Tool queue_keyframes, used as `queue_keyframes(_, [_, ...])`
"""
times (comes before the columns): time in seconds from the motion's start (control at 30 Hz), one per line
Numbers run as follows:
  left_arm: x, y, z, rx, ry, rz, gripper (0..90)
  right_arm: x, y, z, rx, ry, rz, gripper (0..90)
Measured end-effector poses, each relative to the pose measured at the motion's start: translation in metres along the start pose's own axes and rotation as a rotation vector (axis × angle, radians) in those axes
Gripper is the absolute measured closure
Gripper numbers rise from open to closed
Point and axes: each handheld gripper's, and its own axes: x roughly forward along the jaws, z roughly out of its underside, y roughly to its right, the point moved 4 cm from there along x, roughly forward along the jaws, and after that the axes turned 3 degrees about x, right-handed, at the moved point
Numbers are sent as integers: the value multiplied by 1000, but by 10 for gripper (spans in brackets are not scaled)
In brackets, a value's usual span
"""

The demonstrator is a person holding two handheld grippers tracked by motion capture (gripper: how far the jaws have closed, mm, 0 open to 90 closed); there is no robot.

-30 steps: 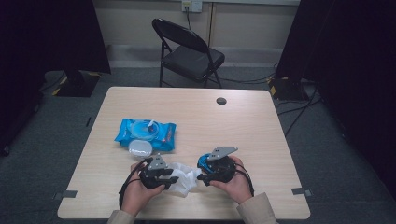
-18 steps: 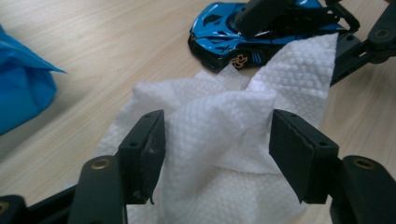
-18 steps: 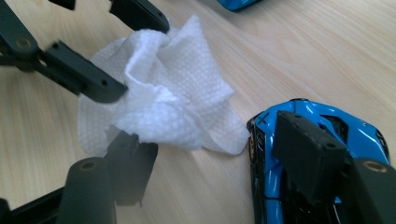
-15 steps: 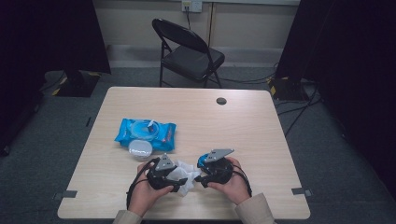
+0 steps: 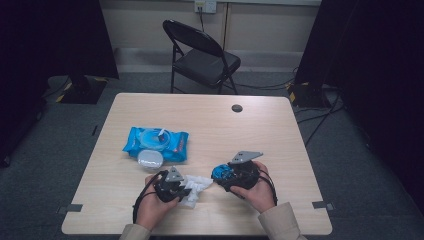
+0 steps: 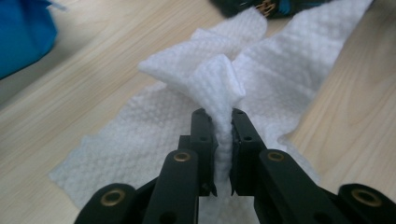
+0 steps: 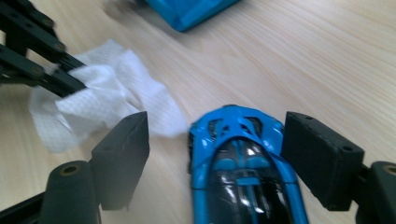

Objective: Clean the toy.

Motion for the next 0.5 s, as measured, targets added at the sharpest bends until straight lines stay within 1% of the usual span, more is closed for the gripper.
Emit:
queue_keyframes(0.03, [-2, -3, 2, -11, -6, -11, 827, 1, 3, 1, 7, -6, 1, 232])
queue_keyframes(0.07, [-3, -4, 3, -20, -3, -3, 828, 3, 7, 2, 17, -16, 9, 218])
queue_keyframes(0.13, [-3, -5, 4, -9, 6, 4, 826, 8, 10, 4, 22, -28, 12, 215])
queue_keyframes(0.17, [-3, -5, 4, -14, 6, 7, 824, 11, 10, 4, 20, -45, 16, 206])
queue_keyframes(0.2, [-3, -5, 4, -16, 6, 7, 821, 14, 11, 5, 14, -55, 23, 202])
queue_keyframes(0.27, [-3, -5, 4, -8, 6, 7, 820, 20, 11, 5, 4, -75, 28, 191])
queue_keyframes(0.3, [-3, -5, 4, -6, 6, 8, 817, 23, 12, 6, -12, -86, 35, 183])
queue_keyframes(0.4, [-3, -6, 4, -3, 11, 13, 808, 28, 13, 5, -21, -108, 38, 181])
queue_keyframes(0.43, [-3, -6, 4, -2, 12, 15, 802, 30, 13, 5, -30, -118, 34, 178])
queue_keyframes(0.5, [-3, -6, 4, -2, 16, 17, 801, 34, 14, 6, -44, -145, 50, 183])
